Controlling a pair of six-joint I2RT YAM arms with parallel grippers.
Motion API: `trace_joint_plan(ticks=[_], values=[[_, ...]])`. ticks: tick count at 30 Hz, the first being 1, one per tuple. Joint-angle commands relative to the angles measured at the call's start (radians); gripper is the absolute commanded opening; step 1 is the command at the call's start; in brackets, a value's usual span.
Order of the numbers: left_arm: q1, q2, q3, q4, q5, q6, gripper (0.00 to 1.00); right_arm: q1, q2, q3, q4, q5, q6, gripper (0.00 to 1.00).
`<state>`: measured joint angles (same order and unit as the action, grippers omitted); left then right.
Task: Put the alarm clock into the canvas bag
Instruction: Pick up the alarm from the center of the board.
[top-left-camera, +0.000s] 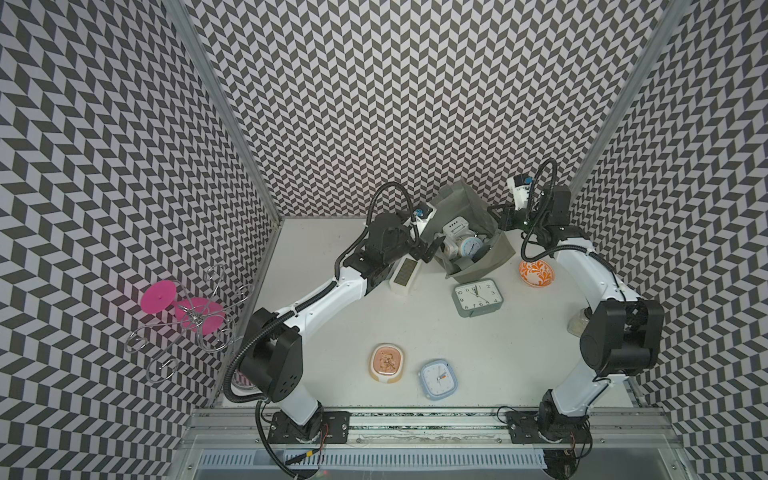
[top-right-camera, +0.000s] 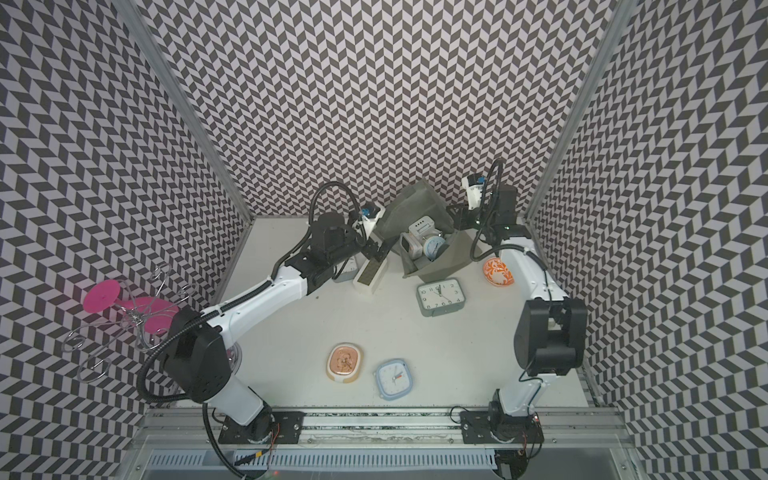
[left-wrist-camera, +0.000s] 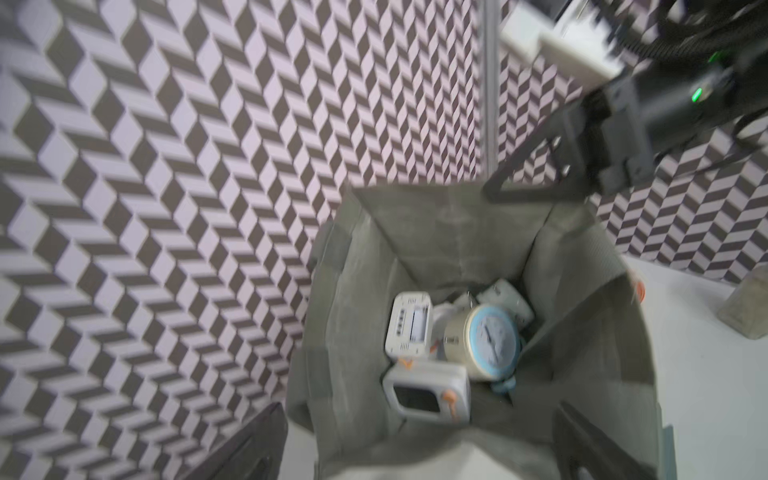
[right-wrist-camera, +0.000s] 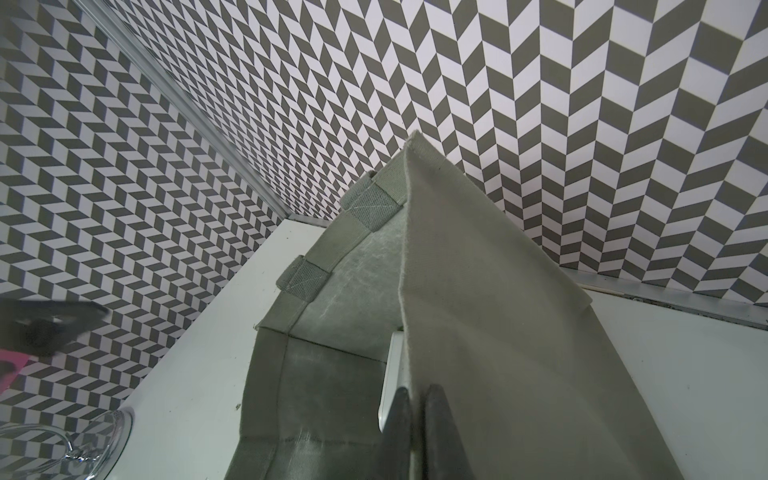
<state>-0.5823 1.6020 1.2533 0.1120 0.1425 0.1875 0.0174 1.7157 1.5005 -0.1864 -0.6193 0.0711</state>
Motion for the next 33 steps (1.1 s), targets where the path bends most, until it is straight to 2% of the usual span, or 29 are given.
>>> trace_joint_plan(ticks=[1, 5, 9, 17, 22, 33], values=[[0.045, -0.023, -0.096, -0.061, -0.126, -0.128, 0.99, -0.001, -0.015, 0.009, 0.073, -0.039, 0.021, 0.0], [0.065, -0.045, -0.225, -0.035, -0.195, -0.187, 0.99, -0.001, -0.003, 0.011, 0.076, -0.039, 0.03, 0.0], [0.094, -0.028, -0.306, 0.023, -0.141, -0.197, 0.99, -0.001, 0.004, 0.01, 0.076, -0.042, 0.032, 0.0], [0.115, 0.012, -0.353, 0.054, -0.068, -0.158, 0.99, 0.0, 0.009, 0.009, 0.079, -0.045, 0.036, 0.0], [0.127, 0.057, -0.329, 0.05, -0.004, -0.142, 0.99, 0.005, 0.01, 0.011, 0.085, -0.048, 0.042, 0.0], [0.127, 0.207, -0.225, 0.028, 0.008, -0.187, 0.99, 0.006, 0.013, 0.013, 0.068, -0.037, 0.031, 0.0]])
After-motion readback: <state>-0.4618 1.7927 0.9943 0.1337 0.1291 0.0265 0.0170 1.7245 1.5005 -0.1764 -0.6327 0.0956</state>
